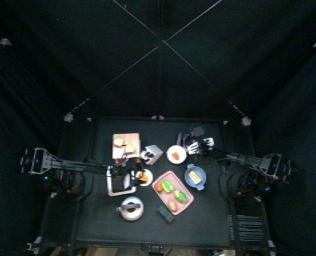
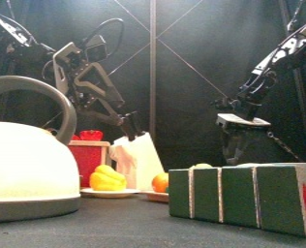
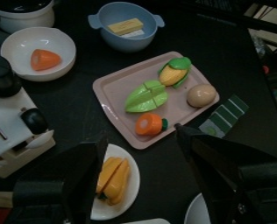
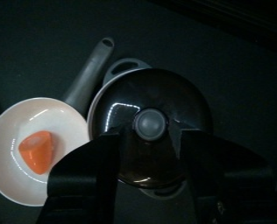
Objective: Grab egg
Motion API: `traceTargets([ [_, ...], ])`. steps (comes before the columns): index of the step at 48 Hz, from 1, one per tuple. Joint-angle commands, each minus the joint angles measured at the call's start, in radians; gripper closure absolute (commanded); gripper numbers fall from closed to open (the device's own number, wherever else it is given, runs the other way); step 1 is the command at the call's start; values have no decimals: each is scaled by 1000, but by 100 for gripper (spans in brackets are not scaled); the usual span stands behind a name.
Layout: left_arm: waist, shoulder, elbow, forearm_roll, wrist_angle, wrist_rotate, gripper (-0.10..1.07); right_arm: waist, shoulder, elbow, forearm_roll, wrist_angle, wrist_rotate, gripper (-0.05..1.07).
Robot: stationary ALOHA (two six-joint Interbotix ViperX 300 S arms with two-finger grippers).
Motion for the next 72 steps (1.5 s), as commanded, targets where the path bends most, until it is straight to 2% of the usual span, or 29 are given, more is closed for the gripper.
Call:
traceTargets([
  [1, 2, -15, -6, -2, -3, 2, 1, 87, -74, -31, 6, 0, 3, 21],
  [6, 3, -17, -5, -2, -5, 2, 1, 179, -115, -25, 40, -9, 2, 21],
  [13, 2, -18, -3, -3, -5, 2, 1, 307, -117, -8, 123, -31, 2, 21],
  [30, 2, -18, -3, -2, -3, 2, 1, 505, -78, -3, 252, -20, -11, 21],
  [44, 0, -18, -3, -2, -5, 2, 1, 753, -69, 23, 261, -17, -2, 21],
  [52, 0, -18, -3, -2, -3, 2, 1, 815, -31, 9, 275, -17, 0, 21],
  [59, -2, -18, -3, -2, -2, 2, 1, 813, 14, -3, 291, 2, -2, 19],
  [72, -2, -18, -3, -2, 2, 2, 1, 821, 94, -43, 295, 81, -6, 10],
])
